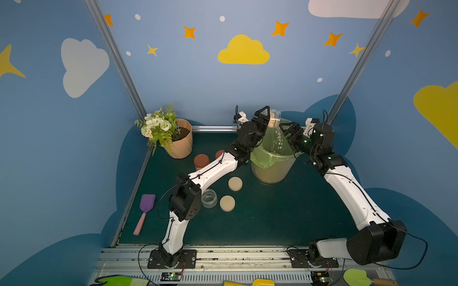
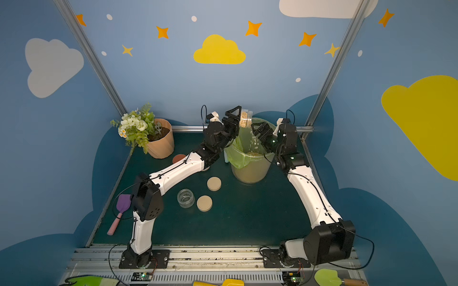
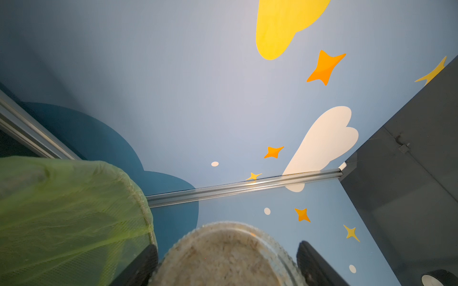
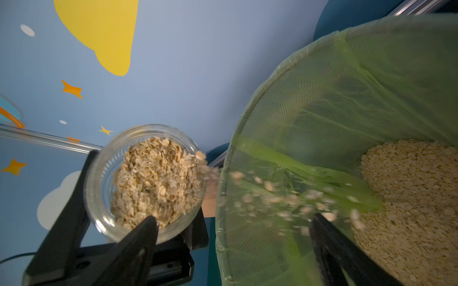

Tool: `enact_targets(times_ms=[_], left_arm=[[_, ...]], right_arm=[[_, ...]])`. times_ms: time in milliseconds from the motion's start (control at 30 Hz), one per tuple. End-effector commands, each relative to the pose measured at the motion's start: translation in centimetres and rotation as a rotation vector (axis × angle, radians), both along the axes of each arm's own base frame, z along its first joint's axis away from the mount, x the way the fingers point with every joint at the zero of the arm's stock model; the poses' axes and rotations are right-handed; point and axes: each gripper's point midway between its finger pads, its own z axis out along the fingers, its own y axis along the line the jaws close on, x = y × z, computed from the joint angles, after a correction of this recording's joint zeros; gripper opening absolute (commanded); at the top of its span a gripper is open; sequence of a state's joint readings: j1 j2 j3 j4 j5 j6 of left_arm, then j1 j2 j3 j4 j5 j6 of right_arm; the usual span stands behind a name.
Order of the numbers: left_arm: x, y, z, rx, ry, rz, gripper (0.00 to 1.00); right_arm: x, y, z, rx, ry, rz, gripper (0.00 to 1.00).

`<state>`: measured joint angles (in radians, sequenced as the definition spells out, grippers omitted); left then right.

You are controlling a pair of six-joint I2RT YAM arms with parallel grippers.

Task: Empty expired oatmeal from jars
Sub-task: Pour the expired oatmeal into the trash bin.

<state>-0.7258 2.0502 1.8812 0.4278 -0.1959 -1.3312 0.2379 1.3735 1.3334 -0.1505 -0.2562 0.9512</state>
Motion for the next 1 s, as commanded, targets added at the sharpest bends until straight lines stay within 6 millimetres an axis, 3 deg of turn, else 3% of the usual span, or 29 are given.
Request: enact_targets(times_ms=[0, 367, 633, 800, 967], left_arm=[[0.0, 0.6, 2.6, 0.006, -0.073, -0.003, 0.14], [1.0, 0.3, 1.2, 0.1, -0.075, -0.005, 0.13], [1.1, -0.1, 0.6, 0.239, -0.099, -0.006, 0.13], [1.0, -0.9, 0.6, 0.398, -0.126, -0.05, 0.13], [1.2, -1.5, -1.2, 0.534, -0.132, -0.088, 0.12]], right_arm=[[-0.9, -0.1, -0.5, -0.139, 0.004, 0.061, 0.94], [-0.9, -1.7, -0.3, -0.395, -0.044, 0.201, 0.97], [0.2, -1.4, -2.7, -0.481, 0.031, 0.377, 0.97], [1.0, -3.0, -3.7, -0.594, 0.062, 0.333, 0.97], [1.1, -3.7, -3.8, -0.624, 0.069, 0.311, 0.97]])
